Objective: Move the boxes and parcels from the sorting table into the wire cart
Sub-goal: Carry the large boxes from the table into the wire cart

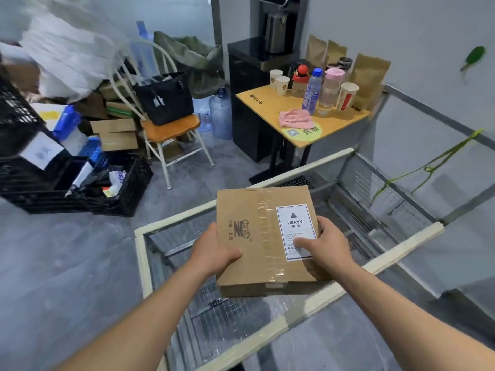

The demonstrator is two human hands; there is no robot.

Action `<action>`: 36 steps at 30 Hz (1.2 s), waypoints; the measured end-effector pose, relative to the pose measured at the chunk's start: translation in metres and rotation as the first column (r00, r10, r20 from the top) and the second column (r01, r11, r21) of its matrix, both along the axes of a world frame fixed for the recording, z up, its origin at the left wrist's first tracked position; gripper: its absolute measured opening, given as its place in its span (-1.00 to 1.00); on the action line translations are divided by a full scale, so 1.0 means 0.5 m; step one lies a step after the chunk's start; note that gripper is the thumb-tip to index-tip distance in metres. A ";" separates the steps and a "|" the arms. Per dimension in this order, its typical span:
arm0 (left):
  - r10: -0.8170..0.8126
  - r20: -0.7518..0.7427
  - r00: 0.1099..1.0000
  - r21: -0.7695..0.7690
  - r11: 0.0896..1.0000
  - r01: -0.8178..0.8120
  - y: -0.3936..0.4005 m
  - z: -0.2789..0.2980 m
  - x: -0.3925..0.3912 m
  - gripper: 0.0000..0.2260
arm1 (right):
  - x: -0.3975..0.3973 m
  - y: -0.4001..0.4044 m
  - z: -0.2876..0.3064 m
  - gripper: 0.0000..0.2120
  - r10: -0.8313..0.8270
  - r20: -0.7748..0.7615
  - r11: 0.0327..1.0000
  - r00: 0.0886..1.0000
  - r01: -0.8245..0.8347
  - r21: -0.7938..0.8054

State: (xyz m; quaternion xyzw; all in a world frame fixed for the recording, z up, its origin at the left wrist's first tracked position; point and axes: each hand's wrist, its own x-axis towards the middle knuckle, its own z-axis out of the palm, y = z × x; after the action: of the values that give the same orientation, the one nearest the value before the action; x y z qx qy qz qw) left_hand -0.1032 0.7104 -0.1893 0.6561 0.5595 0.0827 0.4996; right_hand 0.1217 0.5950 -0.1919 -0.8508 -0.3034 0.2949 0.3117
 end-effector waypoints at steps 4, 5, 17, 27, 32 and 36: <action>0.061 -0.034 0.998 -0.006 0.998 -0.061 0.053 -0.048 -0.033 -0.44 | -0.027 0.078 -0.055 -0.46 0.050 -0.037 0.999 0.998 -0.051 -0.008; 0.070 -0.045 0.996 -0.001 0.998 -0.071 0.062 -0.060 -0.039 -0.45 | -0.032 0.094 -0.071 -0.46 0.067 -0.046 0.998 0.997 -0.068 -0.018; 0.280 -0.195 0.940 -0.163 0.936 -0.313 0.101 -0.345 -0.095 -0.33 | -0.049 0.256 -0.341 -0.51 0.297 -0.143 0.935 0.944 -0.317 -0.155; 0.392 -0.334 0.857 -0.246 0.842 -0.480 0.131 -0.658 -0.156 -0.25 | -0.103 0.346 -0.656 -0.53 0.432 -0.229 0.834 0.872 -0.483 -0.266; 0.408 -0.383 0.829 -0.254 0.816 -0.519 0.168 -0.800 -0.185 -0.17 | -0.144 0.382 -0.814 -0.52 0.472 -0.233 0.808 0.850 -0.523 -0.271; 0.419 -0.402 0.814 -0.267 0.797 -0.542 0.192 -0.903 -0.195 -0.32 | -0.162 0.399 -0.912 -0.50 0.501 -0.227 0.784 0.835 -0.549 -0.290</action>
State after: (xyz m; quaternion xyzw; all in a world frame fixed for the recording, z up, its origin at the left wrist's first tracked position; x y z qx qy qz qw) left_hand -0.2006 0.8066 -0.6407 0.3881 0.7885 -0.0070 0.4771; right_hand 0.0409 0.7945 -0.6481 -0.7508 -0.4502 0.4760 0.0840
